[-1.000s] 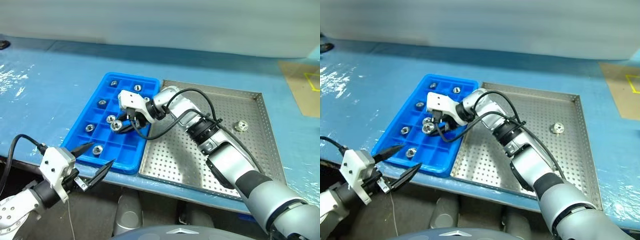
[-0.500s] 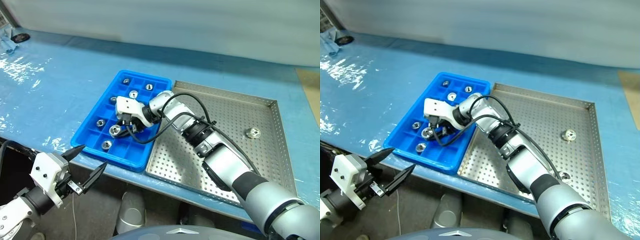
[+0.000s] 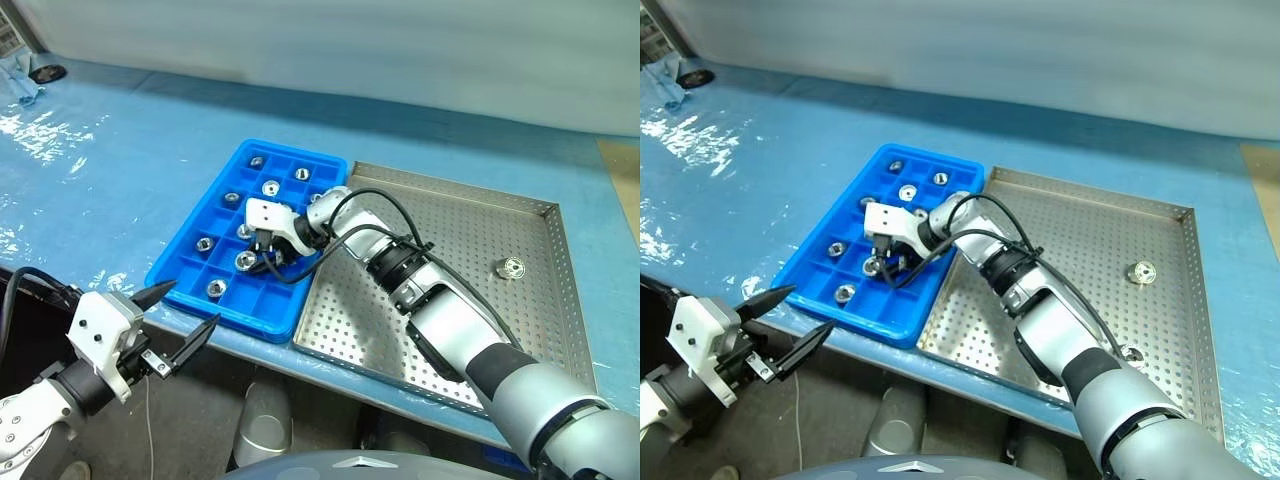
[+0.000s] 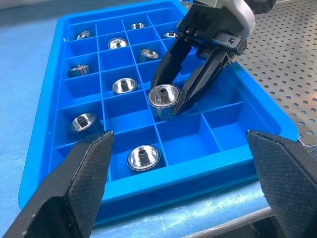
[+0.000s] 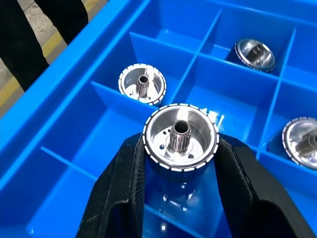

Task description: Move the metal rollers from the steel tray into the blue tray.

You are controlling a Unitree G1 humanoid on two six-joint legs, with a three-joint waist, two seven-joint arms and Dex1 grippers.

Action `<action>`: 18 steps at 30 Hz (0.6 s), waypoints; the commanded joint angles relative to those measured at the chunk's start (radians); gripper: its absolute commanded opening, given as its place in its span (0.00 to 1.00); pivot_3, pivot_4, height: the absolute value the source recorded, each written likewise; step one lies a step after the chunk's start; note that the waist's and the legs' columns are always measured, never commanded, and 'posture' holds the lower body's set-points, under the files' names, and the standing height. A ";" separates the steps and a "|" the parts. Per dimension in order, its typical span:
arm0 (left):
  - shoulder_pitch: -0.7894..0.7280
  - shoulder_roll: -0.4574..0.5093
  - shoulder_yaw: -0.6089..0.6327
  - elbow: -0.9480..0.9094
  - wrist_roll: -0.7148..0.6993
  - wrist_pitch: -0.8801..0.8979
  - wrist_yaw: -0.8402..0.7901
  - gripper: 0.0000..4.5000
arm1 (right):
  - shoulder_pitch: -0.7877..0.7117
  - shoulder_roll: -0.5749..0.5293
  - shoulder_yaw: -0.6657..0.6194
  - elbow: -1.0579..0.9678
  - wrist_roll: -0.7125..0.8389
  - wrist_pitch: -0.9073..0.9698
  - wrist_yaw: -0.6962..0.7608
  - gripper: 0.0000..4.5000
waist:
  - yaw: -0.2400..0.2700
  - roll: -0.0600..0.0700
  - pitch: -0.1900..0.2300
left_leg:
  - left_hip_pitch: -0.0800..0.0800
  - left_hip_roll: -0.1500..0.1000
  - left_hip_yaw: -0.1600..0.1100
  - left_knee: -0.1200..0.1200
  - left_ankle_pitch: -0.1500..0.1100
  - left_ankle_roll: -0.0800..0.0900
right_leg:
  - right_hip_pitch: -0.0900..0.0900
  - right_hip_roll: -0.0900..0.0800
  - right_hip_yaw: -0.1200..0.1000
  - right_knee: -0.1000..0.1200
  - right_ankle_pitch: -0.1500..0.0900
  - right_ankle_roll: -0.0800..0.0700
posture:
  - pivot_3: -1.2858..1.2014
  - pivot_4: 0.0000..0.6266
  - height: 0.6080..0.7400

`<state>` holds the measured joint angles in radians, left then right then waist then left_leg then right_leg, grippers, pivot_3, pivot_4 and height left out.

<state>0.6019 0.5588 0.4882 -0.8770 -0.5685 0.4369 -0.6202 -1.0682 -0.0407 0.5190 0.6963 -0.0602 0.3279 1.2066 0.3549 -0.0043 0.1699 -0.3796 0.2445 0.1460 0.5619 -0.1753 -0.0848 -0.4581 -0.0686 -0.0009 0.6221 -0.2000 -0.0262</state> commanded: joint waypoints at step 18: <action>-0.205 0.051 -0.162 0.042 0.003 0.040 0.016 1.00 | -0.050 -0.042 -0.158 0.009 0.048 0.008 -0.040 0.83 | -0.003 0.000 0.000 | 0.001 0.000 0.000 0.002 0.000 -0.001 | 0.001 0.000 0.000 0.002 0.000 0.000 | 0.72 0.24 1.00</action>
<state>0.4132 0.6001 0.3448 -0.8380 -0.5635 0.4788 -0.5988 -1.0889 -0.0662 0.4003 0.7408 -0.0347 0.3241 1.1718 0.3522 -0.0040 0.1697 -0.3784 0.2447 0.1460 0.5638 -0.1748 -0.0856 -0.4574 -0.0682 -0.0006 0.6247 -0.1996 -0.0268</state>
